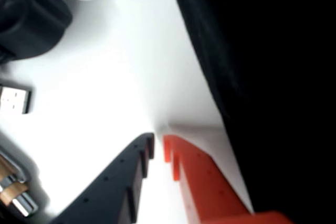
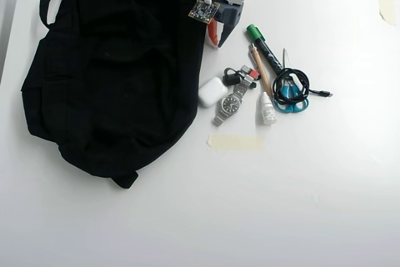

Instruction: Put the usbc cable into the black bag

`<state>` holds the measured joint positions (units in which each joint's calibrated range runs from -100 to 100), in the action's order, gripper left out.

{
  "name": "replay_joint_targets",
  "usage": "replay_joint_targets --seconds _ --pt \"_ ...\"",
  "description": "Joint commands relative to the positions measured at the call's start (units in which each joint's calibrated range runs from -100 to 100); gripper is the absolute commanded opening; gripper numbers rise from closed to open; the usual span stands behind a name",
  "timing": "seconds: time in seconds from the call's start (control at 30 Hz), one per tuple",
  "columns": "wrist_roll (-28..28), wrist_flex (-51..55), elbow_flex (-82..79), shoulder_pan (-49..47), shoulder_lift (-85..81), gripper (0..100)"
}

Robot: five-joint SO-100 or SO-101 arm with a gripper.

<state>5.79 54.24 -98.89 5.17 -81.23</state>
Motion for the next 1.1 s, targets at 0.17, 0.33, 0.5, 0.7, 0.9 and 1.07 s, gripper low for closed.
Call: replay_joint_targets --seconds 0.17,0.33,0.5,0.7,0.9,1.07 --pt "-0.18 0.11 -0.75 -0.31 -0.34 2" --pt "-0.18 0.11 -0.75 -0.31 -0.34 2" --pt "-0.18 0.11 -0.75 -0.31 -0.34 2" --pt "0.30 -6.78 0.69 -2.03 -0.59 2" --pt "-0.33 -22.89 4.91 -15.27 0.49 2" --pt "0.09 -4.37 19.92 -22.30 1.98 2"
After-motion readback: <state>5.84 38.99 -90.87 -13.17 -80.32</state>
